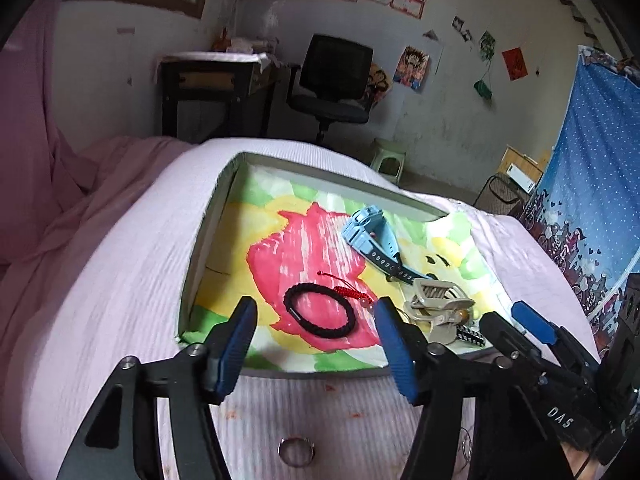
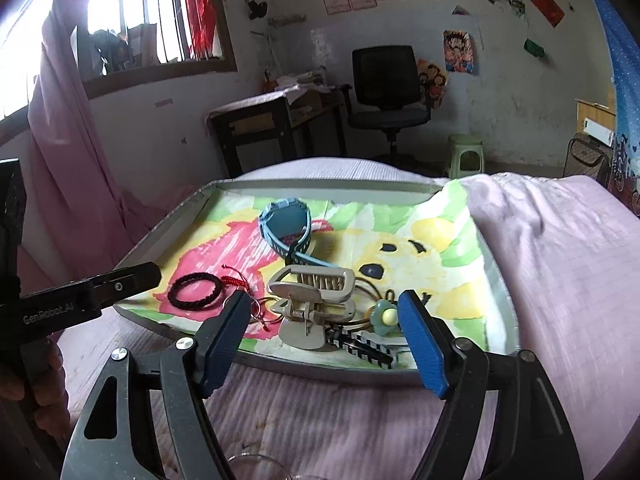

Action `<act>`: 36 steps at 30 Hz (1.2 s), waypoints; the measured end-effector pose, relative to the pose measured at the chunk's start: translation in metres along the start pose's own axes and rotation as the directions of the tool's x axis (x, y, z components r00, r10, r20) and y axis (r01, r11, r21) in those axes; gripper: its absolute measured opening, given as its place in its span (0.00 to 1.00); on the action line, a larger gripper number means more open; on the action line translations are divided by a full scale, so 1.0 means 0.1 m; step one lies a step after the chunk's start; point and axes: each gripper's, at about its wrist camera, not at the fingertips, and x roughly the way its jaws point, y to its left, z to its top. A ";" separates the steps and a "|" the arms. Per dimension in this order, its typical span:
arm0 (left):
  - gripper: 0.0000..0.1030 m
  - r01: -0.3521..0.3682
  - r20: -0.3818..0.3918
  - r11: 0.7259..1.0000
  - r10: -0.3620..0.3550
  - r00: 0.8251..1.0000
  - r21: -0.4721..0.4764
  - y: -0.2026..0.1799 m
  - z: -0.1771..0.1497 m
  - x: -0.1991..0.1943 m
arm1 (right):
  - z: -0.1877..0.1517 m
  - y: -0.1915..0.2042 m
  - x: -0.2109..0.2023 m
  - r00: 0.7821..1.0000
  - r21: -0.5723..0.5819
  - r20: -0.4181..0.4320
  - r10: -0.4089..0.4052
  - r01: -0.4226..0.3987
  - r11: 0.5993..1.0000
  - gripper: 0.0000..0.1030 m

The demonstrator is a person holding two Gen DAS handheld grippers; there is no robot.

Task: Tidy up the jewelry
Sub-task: 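Release the hair tie and white clip into the tray, opening both tools, then move the left tool to the small silver ring while the right tool approaches the two large hoops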

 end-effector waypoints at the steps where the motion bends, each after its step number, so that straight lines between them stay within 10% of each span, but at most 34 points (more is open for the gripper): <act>1: 0.63 0.001 0.006 1.000 -0.001 1.000 0.002 0.00 0.00 -0.03 | 0.00 -0.01 -0.05 1.000 0.003 0.010 -0.001 0.001 1.000 0.72; 14: 0.98 -0.059 0.217 0.997 0.048 0.975 0.043 -0.03 -0.31 -0.70 | -0.12 -0.06 -0.76 0.985 -0.014 0.171 0.002 0.000 1.000 0.99; 36: 1.00 -0.092 0.350 0.990 0.050 0.936 0.105 -0.09 -0.86 -1.33 | -0.40 0.00 -1.47 0.972 -0.067 0.233 -0.023 0.040 0.997 0.99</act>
